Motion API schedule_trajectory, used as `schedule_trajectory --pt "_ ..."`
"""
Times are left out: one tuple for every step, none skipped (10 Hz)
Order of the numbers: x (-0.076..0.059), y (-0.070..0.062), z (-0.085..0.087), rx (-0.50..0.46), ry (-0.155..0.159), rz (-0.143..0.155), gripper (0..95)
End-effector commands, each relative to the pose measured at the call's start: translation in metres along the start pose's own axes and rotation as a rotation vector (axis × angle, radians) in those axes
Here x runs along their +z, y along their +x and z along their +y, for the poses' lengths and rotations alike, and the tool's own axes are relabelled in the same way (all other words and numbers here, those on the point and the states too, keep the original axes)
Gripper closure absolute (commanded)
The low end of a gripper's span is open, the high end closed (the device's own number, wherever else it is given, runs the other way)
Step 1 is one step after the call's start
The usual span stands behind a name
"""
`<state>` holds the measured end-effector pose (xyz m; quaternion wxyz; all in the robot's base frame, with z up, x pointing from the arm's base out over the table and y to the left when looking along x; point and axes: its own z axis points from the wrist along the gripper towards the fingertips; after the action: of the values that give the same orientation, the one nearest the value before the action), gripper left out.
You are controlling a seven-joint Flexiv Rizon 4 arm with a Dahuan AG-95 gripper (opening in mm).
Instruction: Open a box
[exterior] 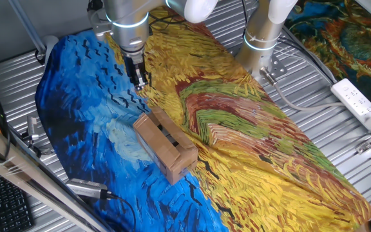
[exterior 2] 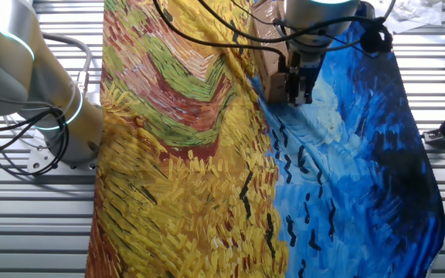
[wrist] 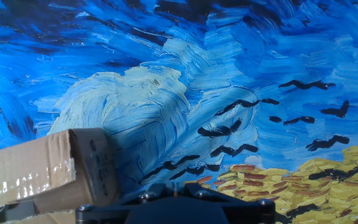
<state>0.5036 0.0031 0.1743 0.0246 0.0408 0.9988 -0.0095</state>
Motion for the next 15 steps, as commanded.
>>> schedule_trajectory --pt "0.000 0.000 0.000 -0.002 0.000 0.001 95.0" --pt "0.000 0.000 0.000 -0.006 0.000 0.002 95.0" --pt "0.000 0.000 0.000 -0.010 0.001 0.003 95.0" --pt "0.000 0.000 0.000 -0.015 0.000 0.001 95.0" --pt "0.001 -0.002 -0.001 -0.020 -0.002 0.000 95.0" --pt "0.001 -0.010 -0.003 -0.031 -0.005 0.005 95.0" --pt "-0.001 -0.017 -0.002 -0.039 -0.009 0.010 95.0" --pt "-0.003 -0.023 0.001 -0.051 -0.012 0.015 95.0" --pt "-0.006 -0.028 0.006 -0.080 -0.018 0.021 95.0" --pt "-0.009 -0.031 0.011 -0.094 -0.026 0.026 95.0" --pt "-0.010 -0.034 0.018 -0.107 -0.034 0.028 95.0" --pt "-0.011 -0.037 0.027 -0.102 -0.045 0.027 95.0" --pt "-0.012 -0.039 0.036 -0.103 -0.044 0.030 95.0" --pt "-0.013 -0.040 0.042 -0.111 -0.045 0.030 95.0" --pt "-0.015 -0.040 0.051 -0.125 -0.045 0.026 95.0"
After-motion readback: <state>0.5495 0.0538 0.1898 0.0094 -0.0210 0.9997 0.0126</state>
